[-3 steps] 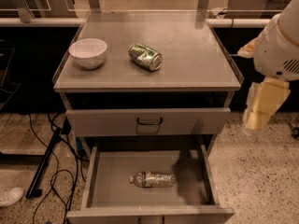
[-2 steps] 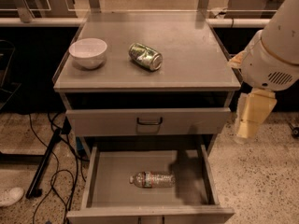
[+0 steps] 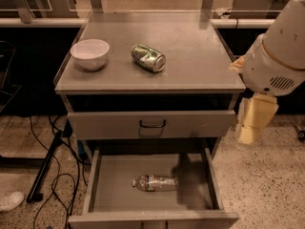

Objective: Pick water bottle from middle drawer and place on counter

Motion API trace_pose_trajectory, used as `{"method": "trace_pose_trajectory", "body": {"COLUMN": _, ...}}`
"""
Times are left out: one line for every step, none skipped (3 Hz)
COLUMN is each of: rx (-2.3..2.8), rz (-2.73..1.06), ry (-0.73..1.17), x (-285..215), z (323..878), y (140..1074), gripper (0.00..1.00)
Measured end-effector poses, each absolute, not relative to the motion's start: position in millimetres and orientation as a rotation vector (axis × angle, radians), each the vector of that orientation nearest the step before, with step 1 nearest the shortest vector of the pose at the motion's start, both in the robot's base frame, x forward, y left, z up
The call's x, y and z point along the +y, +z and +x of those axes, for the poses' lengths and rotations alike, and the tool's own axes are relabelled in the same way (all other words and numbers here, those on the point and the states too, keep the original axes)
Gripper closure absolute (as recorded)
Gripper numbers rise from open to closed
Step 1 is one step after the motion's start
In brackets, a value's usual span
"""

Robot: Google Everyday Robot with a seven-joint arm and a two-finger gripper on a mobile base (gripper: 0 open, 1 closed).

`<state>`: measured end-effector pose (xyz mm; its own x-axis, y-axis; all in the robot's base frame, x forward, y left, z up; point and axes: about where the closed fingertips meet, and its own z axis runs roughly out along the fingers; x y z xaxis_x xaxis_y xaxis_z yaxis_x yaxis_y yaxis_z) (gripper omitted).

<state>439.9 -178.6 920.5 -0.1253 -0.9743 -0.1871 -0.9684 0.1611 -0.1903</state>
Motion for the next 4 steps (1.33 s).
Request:
{"method": "trace_pose_trajectory", "body": {"rx": 2.122, "rz": -1.918, "ry": -0.003, "x": -153, "z": 433, "y": 896, "gripper": 0.0}}
{"method": "trace_pose_trajectory", "body": {"rx": 2.093, "rz": -1.949, "ry": -0.01, "x": -136, "z": 435, "y": 873, "gripper": 0.0}}
{"method": "trace_pose_trajectory", "body": {"rx": 2.056, "rz": -1.988, "ry": 0.011, "x": -117, "z": 434, "y": 848, "gripper": 0.0}}
{"method": "trace_pose_trajectory", "body": {"rx": 2.057, "rz": -1.993, "ry": 0.018, "x": -114, "z": 433, "y": 844, "gripper": 0.0}}
